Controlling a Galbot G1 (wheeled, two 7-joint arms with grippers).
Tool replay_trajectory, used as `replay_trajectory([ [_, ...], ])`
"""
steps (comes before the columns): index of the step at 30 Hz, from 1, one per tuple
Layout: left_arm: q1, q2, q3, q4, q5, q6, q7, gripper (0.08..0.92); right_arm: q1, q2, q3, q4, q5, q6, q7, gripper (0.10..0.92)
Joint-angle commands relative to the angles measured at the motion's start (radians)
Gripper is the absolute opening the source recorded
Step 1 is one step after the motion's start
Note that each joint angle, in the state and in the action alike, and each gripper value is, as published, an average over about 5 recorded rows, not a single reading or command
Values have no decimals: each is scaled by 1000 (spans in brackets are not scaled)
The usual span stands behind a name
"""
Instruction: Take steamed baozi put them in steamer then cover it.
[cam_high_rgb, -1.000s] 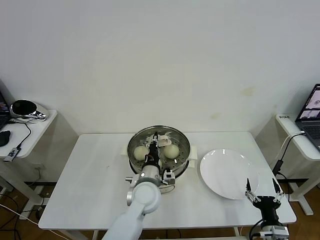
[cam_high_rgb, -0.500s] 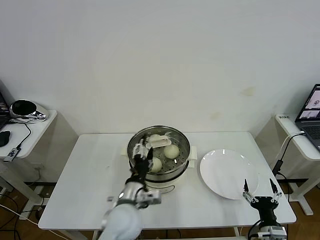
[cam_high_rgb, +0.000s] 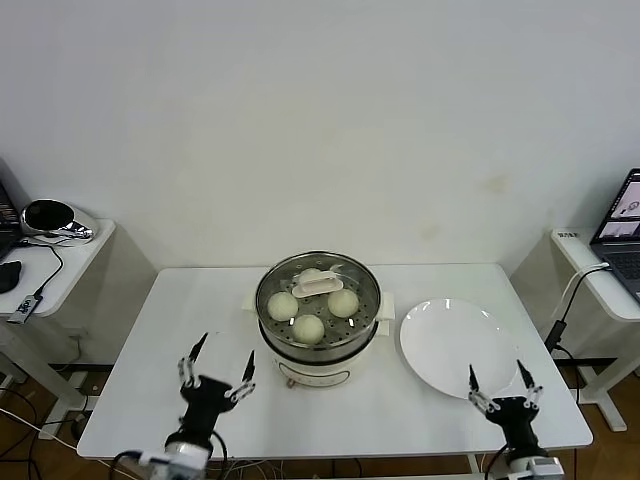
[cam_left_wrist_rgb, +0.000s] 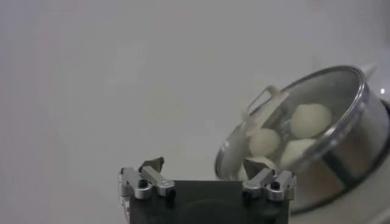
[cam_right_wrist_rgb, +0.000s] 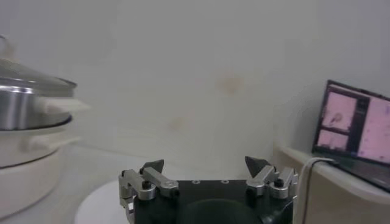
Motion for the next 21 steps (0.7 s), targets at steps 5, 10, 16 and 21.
replay_trajectory([
  [5, 184, -14, -108, 101, -501, -218, -46, 823, -73, -43, -113, 5, 53, -19, -39, 823],
  [10, 183, -13, -106, 126, -482, -216, -15, 823, -85, -43, -113, 16, 56, -22, -43, 823],
  [16, 162, -9, -111, 166, -470, -201, 10, 823, -104, -45, -112, 31, 79, -43, -48, 823],
  [21, 143, -7, -109, 190, -451, -193, 32, 823, -112, -46, -108, 38, 82, -54, -44, 823],
])
